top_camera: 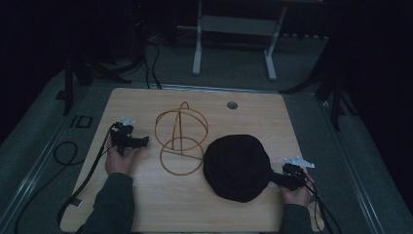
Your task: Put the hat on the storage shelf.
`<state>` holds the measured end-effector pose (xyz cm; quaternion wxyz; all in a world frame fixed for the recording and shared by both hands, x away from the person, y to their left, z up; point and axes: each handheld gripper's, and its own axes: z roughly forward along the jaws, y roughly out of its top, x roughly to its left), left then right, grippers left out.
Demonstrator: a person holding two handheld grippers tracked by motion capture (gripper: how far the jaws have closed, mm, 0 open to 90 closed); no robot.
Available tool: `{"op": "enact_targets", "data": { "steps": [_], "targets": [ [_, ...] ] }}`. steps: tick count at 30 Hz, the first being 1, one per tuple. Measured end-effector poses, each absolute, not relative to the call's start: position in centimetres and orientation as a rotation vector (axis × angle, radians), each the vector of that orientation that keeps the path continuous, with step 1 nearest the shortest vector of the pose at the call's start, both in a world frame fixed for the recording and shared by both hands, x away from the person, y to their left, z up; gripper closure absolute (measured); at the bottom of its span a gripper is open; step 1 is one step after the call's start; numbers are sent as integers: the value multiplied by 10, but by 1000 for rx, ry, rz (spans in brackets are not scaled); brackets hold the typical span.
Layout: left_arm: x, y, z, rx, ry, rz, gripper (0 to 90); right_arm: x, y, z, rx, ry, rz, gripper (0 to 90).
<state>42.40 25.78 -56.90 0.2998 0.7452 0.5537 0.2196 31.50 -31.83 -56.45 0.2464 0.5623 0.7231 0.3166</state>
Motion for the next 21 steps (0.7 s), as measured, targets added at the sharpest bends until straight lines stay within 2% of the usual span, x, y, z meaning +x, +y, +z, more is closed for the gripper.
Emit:
{"op": "enact_targets", "data": {
  "steps": [17, 21],
  "targets": [
    [424, 258, -569, 1977, 1473, 583, 26, 315, -318, -565, 1529, 1978, 863, 217],
    [424, 258, -569, 1977, 1473, 583, 27, 315, -319, -561, 1510, 2027, 856, 292]
  ]
}}
